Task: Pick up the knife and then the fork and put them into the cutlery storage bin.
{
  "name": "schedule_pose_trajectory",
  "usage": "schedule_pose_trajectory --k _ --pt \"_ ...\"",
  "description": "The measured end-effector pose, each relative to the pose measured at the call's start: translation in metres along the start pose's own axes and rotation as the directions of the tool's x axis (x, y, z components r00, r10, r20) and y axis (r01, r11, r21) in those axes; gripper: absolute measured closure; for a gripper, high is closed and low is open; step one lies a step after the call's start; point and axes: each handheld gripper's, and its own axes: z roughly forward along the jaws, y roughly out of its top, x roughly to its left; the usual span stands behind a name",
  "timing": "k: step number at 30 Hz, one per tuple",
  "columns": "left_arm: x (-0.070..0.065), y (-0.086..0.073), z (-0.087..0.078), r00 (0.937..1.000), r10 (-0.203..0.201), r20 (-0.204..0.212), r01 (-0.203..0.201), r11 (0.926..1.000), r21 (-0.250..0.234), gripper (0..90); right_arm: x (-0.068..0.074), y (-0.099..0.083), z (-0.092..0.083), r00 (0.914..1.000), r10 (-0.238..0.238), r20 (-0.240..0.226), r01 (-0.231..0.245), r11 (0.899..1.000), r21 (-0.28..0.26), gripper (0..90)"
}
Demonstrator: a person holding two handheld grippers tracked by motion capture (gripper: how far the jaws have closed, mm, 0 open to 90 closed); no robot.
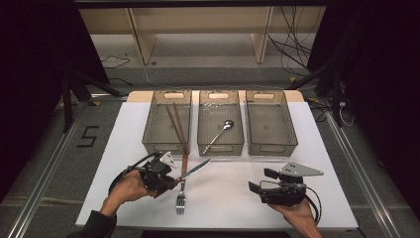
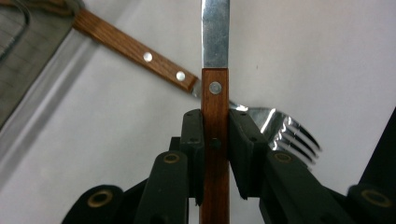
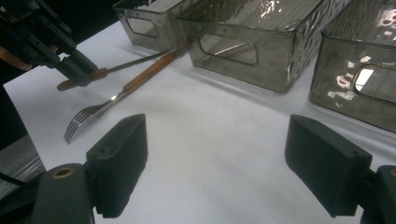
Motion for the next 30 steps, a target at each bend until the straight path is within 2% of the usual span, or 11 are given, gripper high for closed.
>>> schedule_pose_trajectory --k 6,10,14,16,20,30 --pt "0.002 0.007 -0.004 0.9994 -0.034 0.004 0.034 0.9970 -0.070 75.9 0.000 0.000 -0.001 1.0000 0.002 0.001 -0.002 1.000 -0.005 22.1" --pt "0.001 0.013 -0.005 0.9994 -0.034 0.007 0.035 0.9941 -0.102 75.9 0.000 0.000 -0.003 1.0000 0.002 0.001 -0.002 1.000 -0.012 22.1" --pt "0.001 0.023 -0.008 0.9990 -0.043 0.011 0.044 0.9879 -0.149 76.0 0.000 0.000 -0.002 1.0000 0.004 0.001 -0.004 1.000 -0.010 22.1" --pt "0.000 0.030 -0.010 0.9992 -0.038 0.006 0.039 0.9855 -0.165 75.9 0.001 0.000 -0.003 1.0000 0.005 0.000 -0.005 1.000 -0.012 22.0" --pt "-0.003 0.047 -0.011 0.9992 -0.031 0.023 0.035 0.9789 -0.201 75.9 0.001 -0.001 -0.005 0.9999 0.011 0.000 -0.011 1.000 -0.013 22.1" --pt "-0.004 0.092 -0.001 0.9989 -0.030 0.035 0.038 0.9659 -0.256 75.9 0.001 -0.004 -0.005 0.9999 0.010 -0.006 -0.010 1.000 -0.022 22.0"
